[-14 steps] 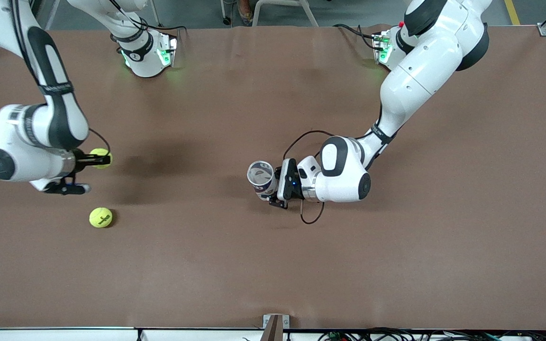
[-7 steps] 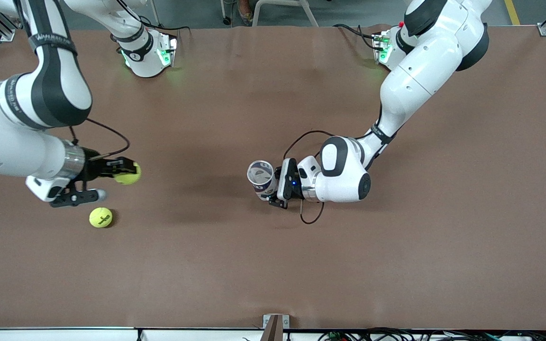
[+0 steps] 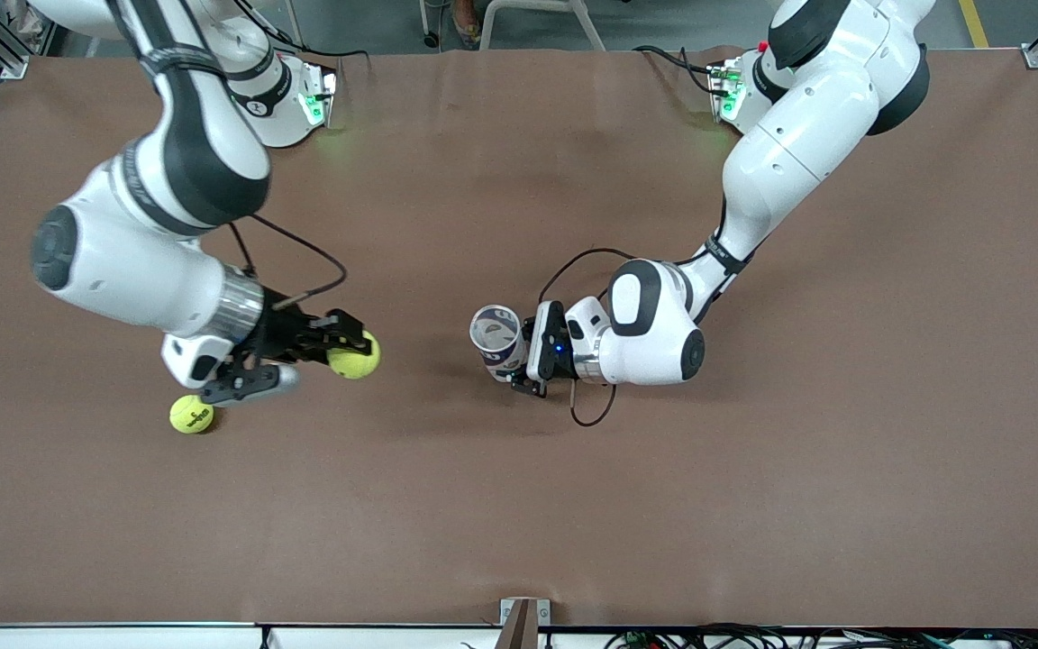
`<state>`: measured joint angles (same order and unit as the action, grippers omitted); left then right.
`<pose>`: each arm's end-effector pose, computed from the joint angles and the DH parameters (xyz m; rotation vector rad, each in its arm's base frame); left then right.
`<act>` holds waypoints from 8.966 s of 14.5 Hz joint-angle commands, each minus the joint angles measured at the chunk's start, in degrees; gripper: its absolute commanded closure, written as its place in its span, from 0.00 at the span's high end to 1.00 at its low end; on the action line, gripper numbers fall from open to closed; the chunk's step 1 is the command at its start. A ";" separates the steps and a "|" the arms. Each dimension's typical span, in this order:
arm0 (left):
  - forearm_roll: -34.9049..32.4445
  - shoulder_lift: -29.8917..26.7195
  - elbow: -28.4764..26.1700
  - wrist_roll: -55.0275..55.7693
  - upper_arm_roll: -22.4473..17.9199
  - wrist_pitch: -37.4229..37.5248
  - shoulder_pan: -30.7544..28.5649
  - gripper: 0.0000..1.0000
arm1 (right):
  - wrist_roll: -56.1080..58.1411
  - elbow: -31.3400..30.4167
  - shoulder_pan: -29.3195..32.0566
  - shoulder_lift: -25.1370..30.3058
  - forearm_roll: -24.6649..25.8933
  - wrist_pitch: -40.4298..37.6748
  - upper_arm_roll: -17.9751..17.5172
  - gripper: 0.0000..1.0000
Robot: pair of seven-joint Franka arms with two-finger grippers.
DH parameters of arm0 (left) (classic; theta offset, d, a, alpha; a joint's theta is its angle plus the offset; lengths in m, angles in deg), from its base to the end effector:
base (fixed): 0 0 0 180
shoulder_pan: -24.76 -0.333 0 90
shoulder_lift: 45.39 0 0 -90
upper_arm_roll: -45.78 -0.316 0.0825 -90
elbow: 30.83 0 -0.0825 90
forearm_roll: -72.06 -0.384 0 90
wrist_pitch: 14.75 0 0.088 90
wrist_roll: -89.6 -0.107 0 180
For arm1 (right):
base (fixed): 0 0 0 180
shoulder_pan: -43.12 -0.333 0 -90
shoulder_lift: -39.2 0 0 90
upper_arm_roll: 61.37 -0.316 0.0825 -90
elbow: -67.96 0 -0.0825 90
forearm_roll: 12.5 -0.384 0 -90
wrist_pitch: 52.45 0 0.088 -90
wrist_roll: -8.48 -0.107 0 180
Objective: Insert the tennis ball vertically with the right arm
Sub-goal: 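Carry the ball with the right gripper over the tube opening, then open the right gripper to drop the ball into the tube, then move the right gripper to the second tennis ball and grasp it, then carry the second ball with the right gripper over the tube opening, then open the right gripper to drop the second ball into the tube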
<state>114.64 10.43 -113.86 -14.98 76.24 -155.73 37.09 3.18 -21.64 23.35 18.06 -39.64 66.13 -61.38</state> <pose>0.5894 -0.4349 0.1708 1.4979 -1.7765 0.6622 0.6347 0.2534 0.4505 -2.6912 -0.0693 -0.0513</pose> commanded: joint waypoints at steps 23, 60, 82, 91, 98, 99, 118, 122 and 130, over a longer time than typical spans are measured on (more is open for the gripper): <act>0.66 1.75 0.77 -2.38 -0.14 -0.70 -0.11 0.66 | -15.17 1.28 -13.62 -5.49 -4.94 5.26 0.54 0.43; 0.66 2.10 1.12 -1.77 -0.23 -0.70 0.15 0.66 | 11.10 0.92 13.88 -20.95 22.31 4.55 13.37 1.00; 1.81 3.07 1.03 -1.77 -1.72 -1.14 0.94 0.66 | -4.22 8.47 7.49 -6.19 1.76 -18.19 5.46 0.21; 1.10 2.72 0.94 -2.74 -1.72 -1.14 0.85 0.67 | -39.60 9.45 -12.48 -6.37 -4.22 -12.42 5.11 0.21; 1.45 2.98 0.94 -2.74 -1.72 -1.14 0.85 0.67 | -42.33 9.45 -14.06 -9.00 -9.25 -4.51 5.19 0.21; 1.45 2.98 1.03 -2.74 -1.72 -1.14 0.77 0.67 | -43.12 9.45 -14.50 -9.35 -9.16 -3.54 5.19 0.21; 1.98 2.80 1.03 -1.33 -1.72 -0.70 0.41 0.79 | -44.62 9.27 -16.44 -11.20 -8.28 -3.36 5.28 1.00; 1.89 2.72 1.03 -1.42 -1.72 -0.70 0.15 1.00 | -44.62 9.27 -16.44 -11.20 -8.19 -3.71 5.37 1.00; 1.01 2.19 0.77 7.01 -2.07 -0.61 0.41 1.00 | -43.92 12.07 -14.16 -6.03 6.62 -15.19 9.84 1.00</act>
<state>116.35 12.84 -113.38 -10.05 74.47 -155.83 37.09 -40.62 -10.60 7.87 8.61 -38.00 56.24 -53.34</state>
